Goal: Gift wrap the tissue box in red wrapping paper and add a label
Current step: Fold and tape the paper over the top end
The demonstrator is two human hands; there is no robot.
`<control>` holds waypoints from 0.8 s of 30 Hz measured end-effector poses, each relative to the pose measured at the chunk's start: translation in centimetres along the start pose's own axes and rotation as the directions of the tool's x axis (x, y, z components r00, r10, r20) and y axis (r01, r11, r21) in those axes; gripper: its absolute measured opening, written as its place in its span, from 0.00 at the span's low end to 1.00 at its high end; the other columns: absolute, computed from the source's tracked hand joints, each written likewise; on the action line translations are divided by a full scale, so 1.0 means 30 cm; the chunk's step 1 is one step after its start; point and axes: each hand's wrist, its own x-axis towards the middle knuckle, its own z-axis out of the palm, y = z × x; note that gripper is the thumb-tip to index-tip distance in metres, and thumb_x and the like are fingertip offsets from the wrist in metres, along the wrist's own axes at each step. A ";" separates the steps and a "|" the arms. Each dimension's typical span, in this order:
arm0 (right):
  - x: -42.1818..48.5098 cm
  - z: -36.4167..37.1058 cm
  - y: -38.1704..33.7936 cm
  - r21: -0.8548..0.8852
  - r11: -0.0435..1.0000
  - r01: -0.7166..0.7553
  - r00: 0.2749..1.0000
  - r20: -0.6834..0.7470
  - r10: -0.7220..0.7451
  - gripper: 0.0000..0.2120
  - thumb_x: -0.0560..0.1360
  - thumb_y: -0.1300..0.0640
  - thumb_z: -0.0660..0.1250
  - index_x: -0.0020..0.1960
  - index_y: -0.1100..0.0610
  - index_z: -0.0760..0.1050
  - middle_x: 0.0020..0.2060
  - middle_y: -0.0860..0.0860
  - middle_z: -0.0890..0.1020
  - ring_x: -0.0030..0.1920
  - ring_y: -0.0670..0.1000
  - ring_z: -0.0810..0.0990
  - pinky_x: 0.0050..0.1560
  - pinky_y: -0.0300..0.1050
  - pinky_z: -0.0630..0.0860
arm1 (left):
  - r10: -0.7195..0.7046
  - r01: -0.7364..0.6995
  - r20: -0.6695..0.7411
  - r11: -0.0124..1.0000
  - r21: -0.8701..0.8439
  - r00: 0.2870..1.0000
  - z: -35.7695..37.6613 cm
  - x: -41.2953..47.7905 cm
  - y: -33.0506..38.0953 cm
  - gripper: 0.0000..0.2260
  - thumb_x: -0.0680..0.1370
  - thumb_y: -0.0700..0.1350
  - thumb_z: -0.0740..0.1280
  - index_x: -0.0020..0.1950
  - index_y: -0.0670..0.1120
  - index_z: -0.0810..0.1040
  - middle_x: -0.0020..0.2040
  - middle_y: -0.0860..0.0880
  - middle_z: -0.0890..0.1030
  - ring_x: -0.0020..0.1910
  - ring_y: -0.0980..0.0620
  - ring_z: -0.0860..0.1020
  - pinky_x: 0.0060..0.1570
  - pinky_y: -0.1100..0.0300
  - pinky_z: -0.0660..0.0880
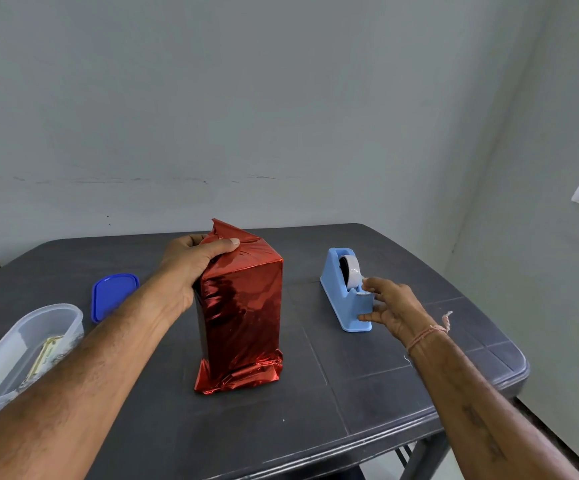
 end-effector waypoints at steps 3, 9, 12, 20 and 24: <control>0.005 -0.009 0.027 0.064 0.998 -0.007 1.000 -0.014 0.008 0.18 0.76 0.59 0.74 0.61 0.67 0.77 0.62 0.61 0.77 0.60 0.63 0.81 0.45 0.57 0.85 | 0.000 0.000 0.000 1.000 0.010 1.000 0.003 -0.002 0.000 0.24 0.68 0.43 0.82 0.61 0.41 0.80 0.48 0.45 0.84 0.40 0.50 0.82 0.35 0.59 0.76; 0.011 -0.019 0.072 0.118 0.993 0.000 1.000 -0.031 0.004 0.21 0.73 0.62 0.76 0.63 0.69 0.76 0.63 0.63 0.77 0.62 0.63 0.80 0.49 0.56 0.84 | -0.007 0.007 -0.011 1.000 0.013 1.000 -0.001 0.001 -0.001 0.25 0.67 0.44 0.83 0.61 0.41 0.80 0.47 0.46 0.84 0.40 0.49 0.82 0.36 0.58 0.77; 0.006 -0.022 0.103 0.126 0.992 0.010 0.999 -0.051 -0.004 0.19 0.74 0.61 0.76 0.60 0.68 0.75 0.62 0.63 0.78 0.62 0.62 0.80 0.56 0.57 0.82 | -0.009 0.010 -0.009 1.000 0.023 1.000 -0.002 0.002 -0.001 0.26 0.67 0.45 0.82 0.62 0.41 0.80 0.48 0.46 0.84 0.40 0.50 0.82 0.35 0.58 0.76; -0.025 -0.015 0.179 0.194 0.979 0.069 0.996 -0.068 -0.057 0.08 0.77 0.57 0.74 0.47 0.61 0.79 0.50 0.58 0.82 0.48 0.51 0.81 0.59 0.52 0.80 | -0.017 0.017 -0.003 0.999 0.030 1.000 -0.003 0.006 -0.002 0.26 0.67 0.45 0.82 0.63 0.41 0.80 0.51 0.45 0.85 0.42 0.49 0.83 0.36 0.58 0.77; -0.030 -0.007 0.196 0.225 0.970 0.096 0.993 -0.087 -0.078 0.08 0.77 0.56 0.74 0.47 0.60 0.80 0.48 0.54 0.82 0.51 0.51 0.80 0.64 0.55 0.79 | -0.016 0.016 -0.006 0.999 0.032 1.000 -0.004 0.009 -0.004 0.26 0.67 0.45 0.82 0.62 0.42 0.80 0.51 0.45 0.85 0.42 0.49 0.83 0.35 0.58 0.77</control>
